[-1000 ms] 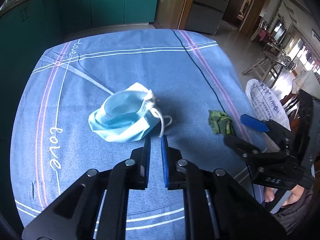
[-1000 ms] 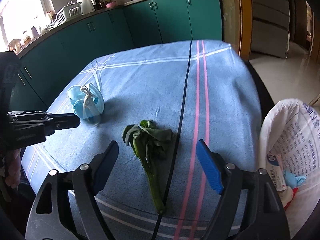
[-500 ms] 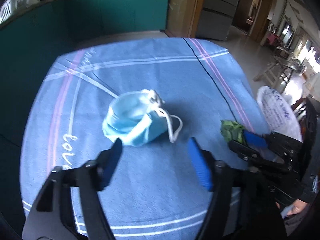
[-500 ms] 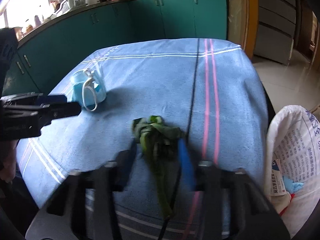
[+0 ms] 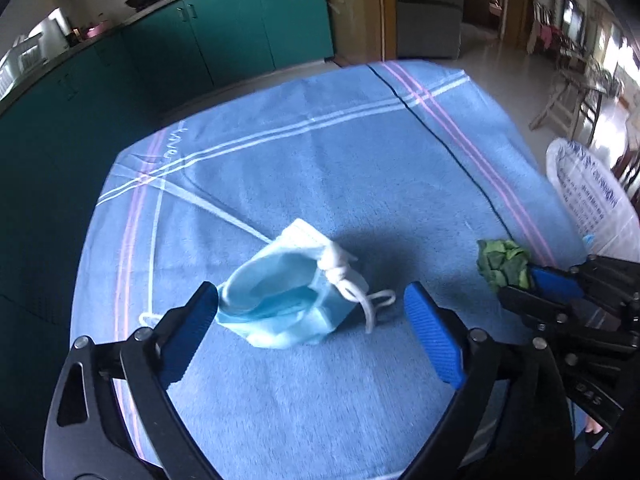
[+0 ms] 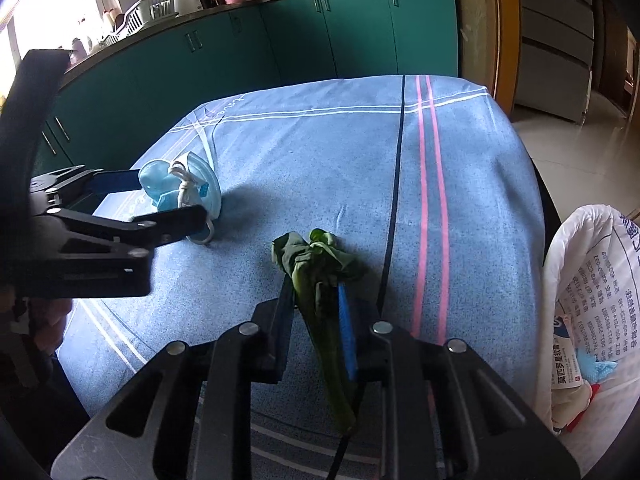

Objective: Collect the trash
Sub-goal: 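Close the left tool on the mask's ear loop while the right tool grasps the vegetable stalk, then lift the light-blue mask with the left tool and the green stalk with the right tool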

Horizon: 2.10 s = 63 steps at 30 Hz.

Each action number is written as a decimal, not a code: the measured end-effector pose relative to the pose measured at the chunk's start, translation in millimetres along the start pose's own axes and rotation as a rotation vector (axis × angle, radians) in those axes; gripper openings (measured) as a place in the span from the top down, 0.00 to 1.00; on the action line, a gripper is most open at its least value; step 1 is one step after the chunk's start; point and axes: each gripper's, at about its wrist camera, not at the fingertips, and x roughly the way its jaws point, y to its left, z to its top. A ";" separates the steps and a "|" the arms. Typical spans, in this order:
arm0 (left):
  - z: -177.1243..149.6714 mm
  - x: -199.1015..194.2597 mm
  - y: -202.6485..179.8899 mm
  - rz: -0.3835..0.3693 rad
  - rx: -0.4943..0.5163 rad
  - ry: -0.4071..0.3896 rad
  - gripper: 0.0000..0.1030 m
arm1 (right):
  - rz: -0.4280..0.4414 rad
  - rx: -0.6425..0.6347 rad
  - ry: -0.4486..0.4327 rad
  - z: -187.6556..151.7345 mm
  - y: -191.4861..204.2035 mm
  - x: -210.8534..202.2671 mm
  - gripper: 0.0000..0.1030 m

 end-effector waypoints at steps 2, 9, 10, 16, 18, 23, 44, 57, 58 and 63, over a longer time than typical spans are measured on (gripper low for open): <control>0.4 6.5 -0.7 -0.003 0.010 0.020 0.09 | 0.000 0.001 -0.002 -0.4 -0.4 -1.8 0.79; -1.5 15.7 5.5 -0.017 0.010 0.055 0.33 | 0.008 0.004 -0.005 0.8 -0.6 -4.5 0.78; -1.8 15.4 6.2 -0.014 0.009 0.056 0.36 | 0.010 0.002 -0.003 0.9 0.2 -3.9 0.78; -2.6 17.2 14.7 -0.010 -0.015 0.068 0.61 | 0.009 0.001 0.000 -1.3 1.0 -2.4 0.75; -2.9 17.1 18.9 -0.015 -0.030 0.068 0.70 | 0.014 0.004 -0.002 -1.0 1.8 -3.0 0.70; -2.8 9.1 29.6 -0.057 -0.101 0.044 0.82 | 0.003 -0.007 -0.004 -1.4 3.9 -4.3 0.59; -11.6 -32.0 18.0 -0.134 -0.122 -0.073 0.84 | -0.007 -0.032 -0.025 -0.8 7.2 -7.0 0.42; -13.3 -33.5 17.5 -0.128 -0.122 -0.075 0.83 | -0.028 -0.093 0.012 -8.6 23.0 1.4 0.40; -13.4 -33.5 17.6 -0.128 -0.122 -0.075 0.83 | -0.031 -0.096 0.012 -8.9 23.6 1.4 0.40; -13.9 -34.1 19.6 -0.124 -0.135 -0.074 0.83 | -0.047 -0.112 0.010 -9.4 25.9 2.6 0.43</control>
